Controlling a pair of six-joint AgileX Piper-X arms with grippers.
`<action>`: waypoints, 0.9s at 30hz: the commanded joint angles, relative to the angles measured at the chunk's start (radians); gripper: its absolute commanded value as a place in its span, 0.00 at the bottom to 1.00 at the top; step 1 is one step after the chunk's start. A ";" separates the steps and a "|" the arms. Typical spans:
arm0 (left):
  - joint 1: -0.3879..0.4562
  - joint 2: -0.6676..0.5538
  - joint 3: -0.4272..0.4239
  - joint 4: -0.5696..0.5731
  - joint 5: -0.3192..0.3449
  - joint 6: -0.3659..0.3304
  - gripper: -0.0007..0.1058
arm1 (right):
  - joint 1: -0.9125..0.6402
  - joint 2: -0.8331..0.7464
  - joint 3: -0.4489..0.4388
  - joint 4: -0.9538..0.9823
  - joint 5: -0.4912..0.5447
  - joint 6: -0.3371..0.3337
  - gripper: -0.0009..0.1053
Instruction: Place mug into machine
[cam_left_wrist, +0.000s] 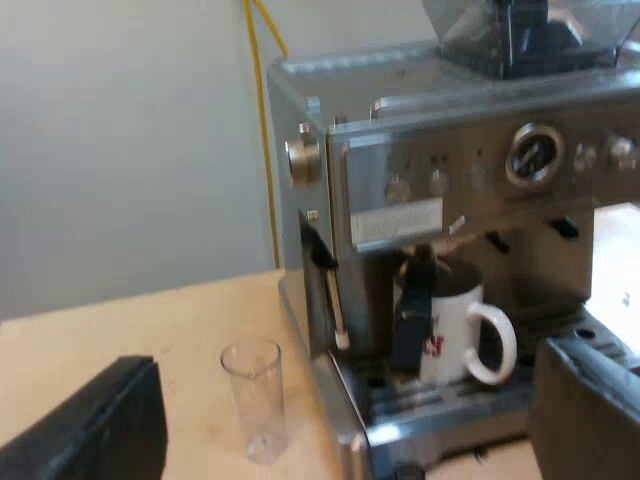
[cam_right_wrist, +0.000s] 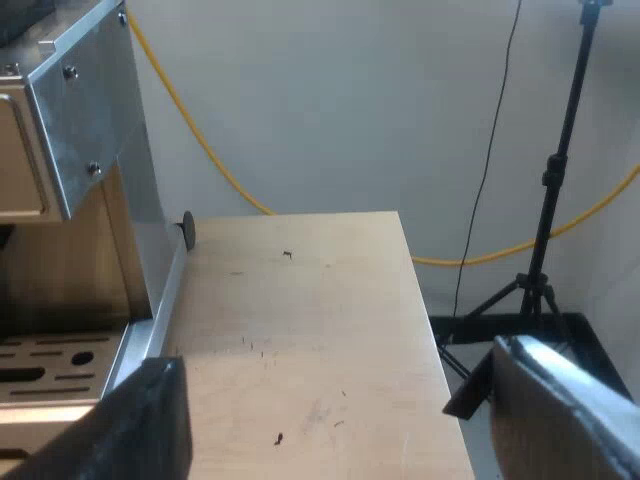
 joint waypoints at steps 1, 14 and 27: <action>0.001 -0.099 0.001 0.050 -0.002 -0.007 0.71 | -0.002 -0.049 0.009 0.027 -0.006 -0.011 0.62; 0.004 -0.140 0.024 0.097 -0.101 -0.009 0.71 | -0.002 -0.044 0.019 0.013 -0.034 0.007 0.62; 0.004 -0.138 0.221 -0.090 -0.100 -0.009 0.71 | -0.002 -0.042 0.173 -0.096 -0.037 0.078 0.62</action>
